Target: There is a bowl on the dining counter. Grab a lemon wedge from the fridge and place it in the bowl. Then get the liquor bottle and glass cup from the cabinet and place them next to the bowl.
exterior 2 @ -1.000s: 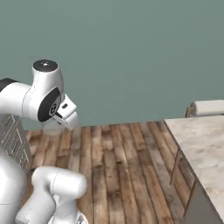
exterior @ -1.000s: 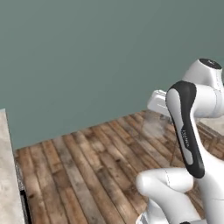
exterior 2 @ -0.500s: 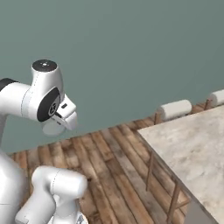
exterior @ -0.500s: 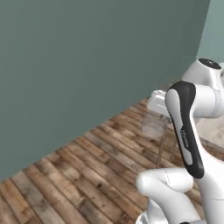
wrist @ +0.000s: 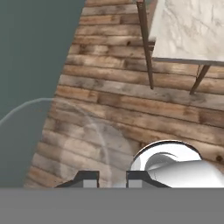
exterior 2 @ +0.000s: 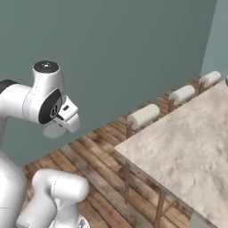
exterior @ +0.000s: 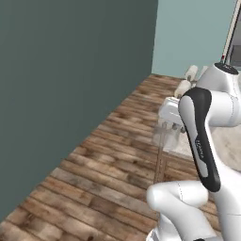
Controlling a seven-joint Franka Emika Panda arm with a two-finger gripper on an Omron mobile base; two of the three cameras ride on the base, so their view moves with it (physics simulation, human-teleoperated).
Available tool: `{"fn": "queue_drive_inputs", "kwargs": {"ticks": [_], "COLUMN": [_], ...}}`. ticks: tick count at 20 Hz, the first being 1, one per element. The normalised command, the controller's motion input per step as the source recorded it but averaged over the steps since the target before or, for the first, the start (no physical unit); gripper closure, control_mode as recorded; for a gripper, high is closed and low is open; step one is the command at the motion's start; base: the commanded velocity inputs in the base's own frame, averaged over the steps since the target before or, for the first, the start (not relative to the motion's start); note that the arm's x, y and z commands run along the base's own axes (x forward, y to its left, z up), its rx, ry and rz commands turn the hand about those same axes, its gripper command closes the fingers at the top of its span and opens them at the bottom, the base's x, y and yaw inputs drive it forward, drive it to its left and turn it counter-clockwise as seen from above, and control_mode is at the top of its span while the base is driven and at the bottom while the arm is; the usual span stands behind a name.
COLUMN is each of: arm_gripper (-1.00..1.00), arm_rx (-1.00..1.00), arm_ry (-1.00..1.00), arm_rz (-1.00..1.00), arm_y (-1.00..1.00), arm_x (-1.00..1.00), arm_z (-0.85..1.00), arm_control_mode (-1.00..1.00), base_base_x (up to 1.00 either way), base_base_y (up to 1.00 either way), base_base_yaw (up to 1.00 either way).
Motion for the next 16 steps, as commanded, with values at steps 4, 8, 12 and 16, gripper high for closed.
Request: {"fn": "queue_drive_inputs", "kwargs": {"ticks": [4, 8, 12, 16], "arm_gripper": [1.00, 1.00, 1.00, 1.00], "arm_rx": [0.00, 0.00, 0.00, 0.00], "arm_ry": [0.00, 0.00, 0.00, 0.00], "arm_rz": [0.00, 0.00, 0.00, 0.00], "arm_y": [0.00, 0.00, 0.00, 0.00], "arm_x": [0.00, 0.00, 0.00, 0.00], "arm_z": [0.00, 0.00, 0.00, 0.00], "arm_control_mode": [1.00, 1.00, 1.00, 1.00], "base_base_x": [0.64, 0.40, 0.34, 0.36], "base_base_y": [0.52, 0.64, 0.71, 0.71], "base_base_yaw": [-0.50, -0.48, -0.48, -0.48]}}
